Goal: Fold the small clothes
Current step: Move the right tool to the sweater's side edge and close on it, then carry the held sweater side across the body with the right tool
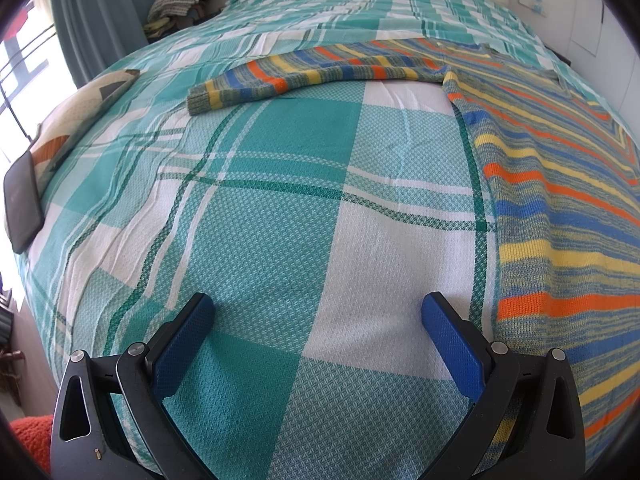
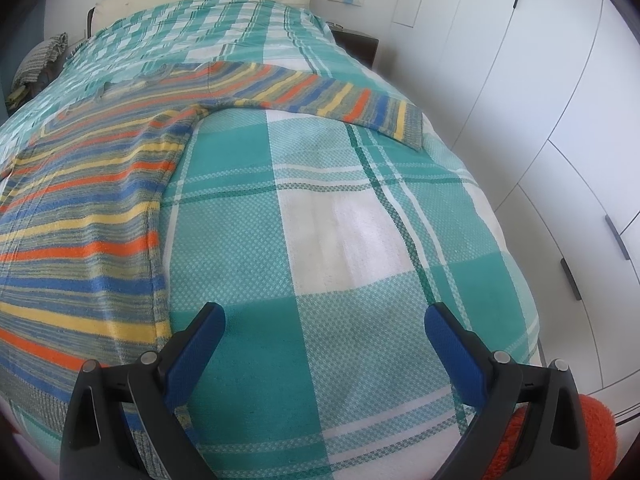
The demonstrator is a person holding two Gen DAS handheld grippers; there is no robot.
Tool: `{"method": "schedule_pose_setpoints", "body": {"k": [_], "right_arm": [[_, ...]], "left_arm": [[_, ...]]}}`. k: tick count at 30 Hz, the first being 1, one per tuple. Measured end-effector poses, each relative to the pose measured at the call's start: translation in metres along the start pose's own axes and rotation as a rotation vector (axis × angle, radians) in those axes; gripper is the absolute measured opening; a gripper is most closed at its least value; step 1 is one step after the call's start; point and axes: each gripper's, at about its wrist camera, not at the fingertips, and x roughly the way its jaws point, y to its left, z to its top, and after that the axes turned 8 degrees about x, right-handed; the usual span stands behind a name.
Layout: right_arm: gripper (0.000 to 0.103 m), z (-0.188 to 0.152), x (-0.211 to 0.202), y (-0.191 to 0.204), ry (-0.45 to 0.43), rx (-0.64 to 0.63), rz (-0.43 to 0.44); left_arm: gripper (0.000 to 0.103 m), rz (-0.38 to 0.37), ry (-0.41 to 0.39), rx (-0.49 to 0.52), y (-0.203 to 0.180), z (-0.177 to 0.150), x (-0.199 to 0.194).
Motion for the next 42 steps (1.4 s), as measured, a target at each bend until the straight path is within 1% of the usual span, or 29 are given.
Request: {"method": "schedule_pose_setpoints", "body": {"k": [2,3,4,6,8,10,12,13,14,15,17,18,19,21,22,25,26,27,28,29,30,32,34,35,36,37,38,40,42], "right_arm": [[0.099,0.0,0.0,-0.001,0.004,0.004,0.004],[0.099,0.002,-0.002,-0.003,0.008,0.021,0.021],[0.099,0.006,-0.004,-0.008,0.011,0.053,0.056],[0.099,0.025,-0.009,-0.023,0.023,0.122,0.169],[0.099,0.059,-0.009,-0.041,0.006,0.163,0.267],[0.099,0.101,-0.004,-0.068,-0.032,0.219,0.321],[0.099,0.139,0.011,-0.098,-0.064,0.295,0.368],[0.099,0.156,0.024,-0.113,-0.056,0.339,0.386],[0.098,0.17,0.04,-0.124,-0.024,0.381,0.4],[0.096,0.18,0.058,-0.134,0.025,0.425,0.419],[0.072,0.19,0.095,-0.147,0.131,0.515,0.474],[0.068,0.191,0.111,-0.151,0.175,0.554,0.482],[0.064,0.19,0.123,-0.152,0.204,0.584,0.465],[0.062,0.188,0.141,-0.154,0.233,0.629,0.421],[0.058,0.186,0.148,-0.155,0.242,0.652,0.414],[0.052,0.186,0.162,-0.155,0.24,0.701,0.419],[0.045,0.188,0.166,-0.154,0.236,0.704,0.423],[0.039,0.189,0.169,-0.152,0.241,0.695,0.427],[0.014,0.191,0.174,-0.147,0.257,0.676,0.431],[0.003,0.191,0.178,-0.143,0.276,0.65,0.42],[0.003,0.193,0.177,-0.139,0.278,0.624,0.411],[0.003,0.203,0.163,-0.129,0.238,0.539,0.35],[0.003,0.219,0.137,-0.113,0.16,0.414,0.249],[0.003,0.228,0.119,-0.102,0.112,0.348,0.219],[0.003,0.238,0.101,-0.089,0.067,0.29,0.215],[0.003,0.248,0.082,-0.072,0.028,0.237,0.237],[0.003,0.257,0.065,-0.055,0.002,0.197,0.288],[0.003,0.272,0.037,-0.011,-0.004,0.13,0.426],[0.003,0.281,0.019,0.038,0.017,0.08,0.582]], "left_arm": [[0.103,-0.001,0.0,0.0,0.0,0.0,0.0],[0.103,-0.002,0.0,0.0,0.001,0.0,0.0],[0.103,-0.001,0.0,-0.001,0.0,0.0,0.0],[0.103,0.001,0.002,-0.002,0.0,0.0,0.0],[0.103,0.001,0.004,-0.004,0.001,0.001,0.0],[0.103,0.0,0.006,-0.006,0.001,0.001,0.001],[0.103,0.0,0.005,-0.006,0.001,0.001,0.001],[0.103,0.0,0.004,-0.006,0.001,0.001,0.001],[0.103,0.001,0.003,-0.007,0.001,0.001,0.0],[0.103,0.002,0.002,-0.008,0.001,0.0,0.0],[0.103,0.004,-0.002,-0.009,0.001,0.0,0.0],[0.103,0.004,-0.004,-0.01,0.001,-0.001,0.0],[0.103,0.005,-0.006,-0.01,0.0,-0.002,-0.001],[0.103,0.006,-0.01,-0.01,0.001,-0.002,-0.001],[0.103,0.007,-0.014,-0.01,0.0,-0.003,-0.002],[0.103,0.012,-0.022,-0.011,0.0,-0.004,-0.002],[0.103,0.014,-0.024,-0.012,-0.001,-0.005,-0.003],[0.103,0.018,-0.025,-0.013,-0.001,-0.004,-0.003],[0.103,0.022,-0.025,-0.014,-0.002,-0.005,-0.003],[0.103,0.024,-0.025,-0.016,-0.003,-0.004,-0.003],[0.103,0.026,-0.026,-0.019,-0.003,-0.005,-0.003],[0.103,0.028,-0.026,-0.022,-0.003,-0.004,-0.002],[0.103,0.029,-0.025,-0.023,-0.003,-0.003,-0.002],[0.103,0.029,-0.024,-0.024,-0.003,-0.003,-0.002],[0.103,0.028,-0.023,-0.023,-0.003,-0.003,-0.002],[0.103,0.028,-0.022,-0.023,-0.002,-0.003,-0.001],[0.103,0.027,-0.02,-0.023,-0.002,-0.002,-0.001],[0.103,0.026,-0.018,-0.023,-0.002,-0.002,-0.001],[0.103,0.024,-0.018,-0.022,-0.002,-0.002,-0.001]]}}
